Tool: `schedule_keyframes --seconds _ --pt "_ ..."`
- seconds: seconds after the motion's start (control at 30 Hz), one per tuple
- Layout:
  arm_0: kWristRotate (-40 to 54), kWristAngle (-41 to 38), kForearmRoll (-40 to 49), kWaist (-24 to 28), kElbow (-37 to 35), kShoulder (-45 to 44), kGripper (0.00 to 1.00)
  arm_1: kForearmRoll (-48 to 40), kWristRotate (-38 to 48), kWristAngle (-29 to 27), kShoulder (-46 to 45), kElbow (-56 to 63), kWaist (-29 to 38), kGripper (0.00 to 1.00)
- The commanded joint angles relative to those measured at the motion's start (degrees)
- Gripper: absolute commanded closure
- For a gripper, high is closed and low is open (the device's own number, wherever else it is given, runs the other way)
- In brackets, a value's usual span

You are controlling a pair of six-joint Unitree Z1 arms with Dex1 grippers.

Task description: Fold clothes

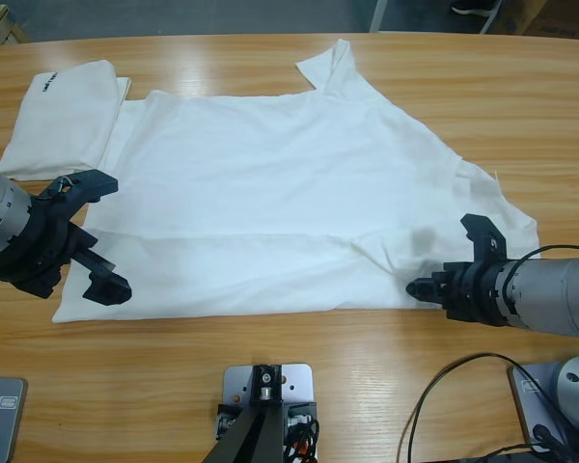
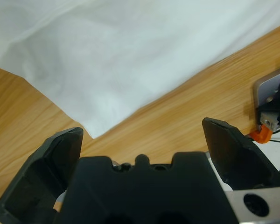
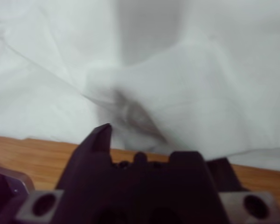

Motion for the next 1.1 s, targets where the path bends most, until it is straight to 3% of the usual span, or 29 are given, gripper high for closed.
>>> schedule_keyframes --seconds 0.03,0.3,0.47,0.6,0.77,0.93,1.1 --pt "3.67 -0.16 -1.37 -0.4 0.91 2.33 0.0 3.22 -1.81 -3.11 -5.64 1.34 0.74 1.0" --pt "7.27 -2.45 -4.08 -0.4 3.69 4.19 0.0 -0.89 -1.68 -6.96 -3.16 3.48 0.74 1.0" --pt "7.69 -2.5 -4.43 -0.4 3.87 4.19 0.0 -3.07 -1.72 -5.64 -4.32 3.98 0.74 1.0" --pt "6.71 -2.54 -4.57 -0.4 5.1 3.12 0.0 5.53 0.87 -3.53 -13.72 -0.12 0.74 1.0" --pt "5.67 -2.54 -6.45 -0.4 6.17 3.77 0.0 17.18 10.8 0.87 -21.86 -4.92 0.72 1.0" --pt "5.67 -2.54 -6.54 -0.4 6.33 3.91 0.0 14.67 15.84 6.54 -21.35 -3.53 0.69 1.0" --pt "5.85 -2.54 -6.92 -0.4 6.34 4.58 0.0 3.57 17.62 9.81 -12.17 -2.04 0.69 1.0"
